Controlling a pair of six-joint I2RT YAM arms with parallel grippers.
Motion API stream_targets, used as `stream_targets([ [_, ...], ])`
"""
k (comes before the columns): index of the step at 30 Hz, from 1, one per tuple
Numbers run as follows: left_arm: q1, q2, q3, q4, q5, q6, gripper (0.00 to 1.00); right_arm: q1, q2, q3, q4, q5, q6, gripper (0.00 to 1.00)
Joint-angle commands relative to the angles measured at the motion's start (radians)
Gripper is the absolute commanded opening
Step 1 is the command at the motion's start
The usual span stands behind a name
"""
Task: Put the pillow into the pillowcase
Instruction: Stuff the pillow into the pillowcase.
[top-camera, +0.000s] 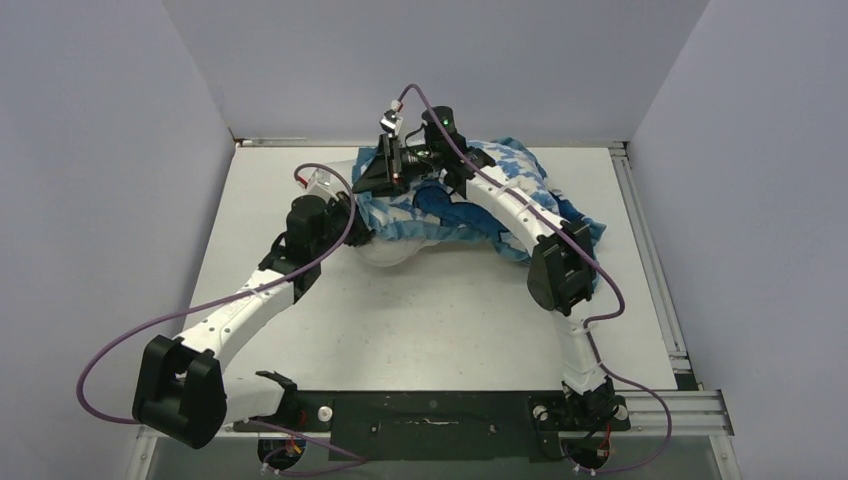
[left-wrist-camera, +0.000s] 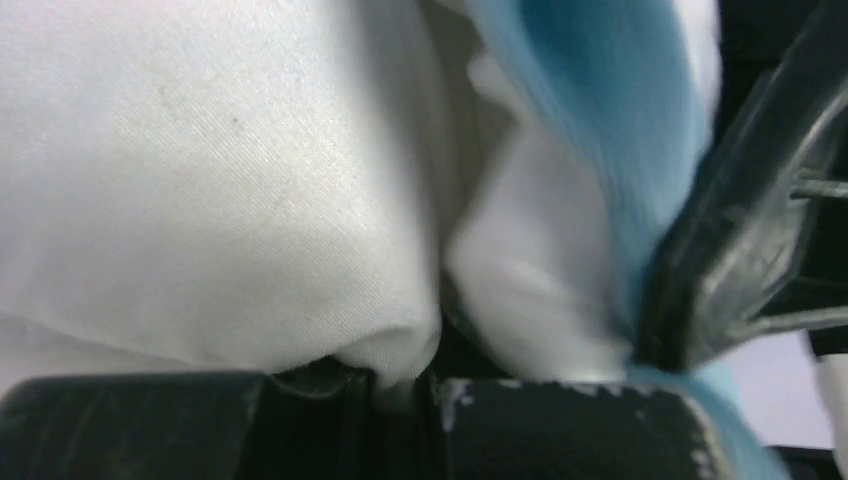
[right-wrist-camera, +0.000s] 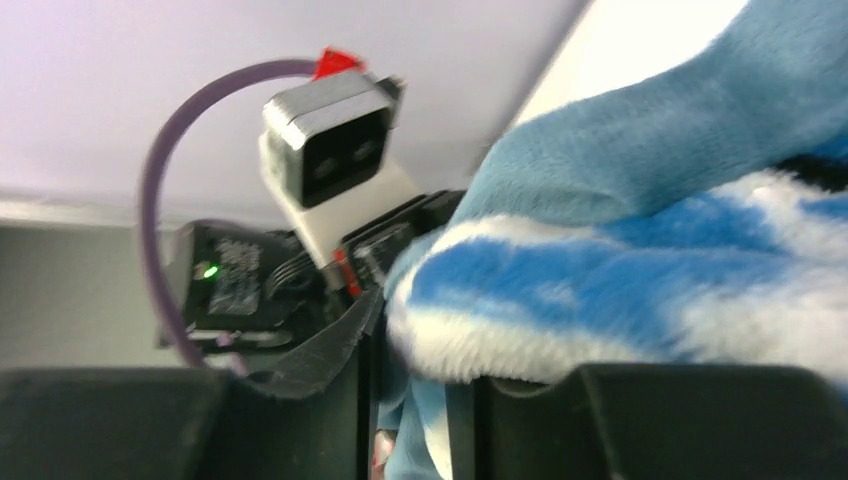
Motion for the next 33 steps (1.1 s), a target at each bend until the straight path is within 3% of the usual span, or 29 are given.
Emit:
stream_targets([
  [1, -0.064, -0.049, -0.025, 0.079, 0.136, 0.020, 0.00, 0.042, -0.093, 0.127, -0.793, 0.331, -0.707, 0.33],
  [4, -0.064, -0.062, -0.052, 0.061, 0.125, 0.033, 0.00, 0.058, -0.120, 0.104, -0.926, 0.537, -0.858, 0.56],
  [8, -0.064, -0.068, -0.084, 0.031, 0.100, 0.064, 0.00, 0.059, -0.200, 0.066, -0.944, 0.770, -0.932, 0.89],
  [10, -0.064, -0.064, -0.097, 0.025, 0.096, 0.075, 0.00, 0.059, -0.257, 0.062, -0.917, 0.862, -0.954, 0.99],
  [16, -0.065, -0.040, -0.116, 0.003, 0.093, 0.109, 0.00, 0.058, -0.363, 0.048, -0.778, 1.075, -0.973, 0.90],
  [22, -0.069, -0.043, -0.116, -0.029, 0.095, 0.135, 0.00, 0.058, -0.213, 0.242, -0.846, 1.193, -0.960, 0.90],
  [30, -0.084, -0.053, -0.101, -0.075, 0.098, 0.173, 0.00, 0.077, -0.021, 0.311, -0.892, 1.165, -0.953, 0.90],
  [32, -0.085, -0.054, -0.100, -0.078, 0.097, 0.179, 0.00, 0.084, 0.006, 0.324, -0.899, 1.130, -0.947, 0.99],
  [33, -0.088, -0.056, -0.098, -0.081, 0.094, 0.183, 0.00, 0.085, 0.016, 0.338, -0.904, 1.102, -0.947, 0.84],
])
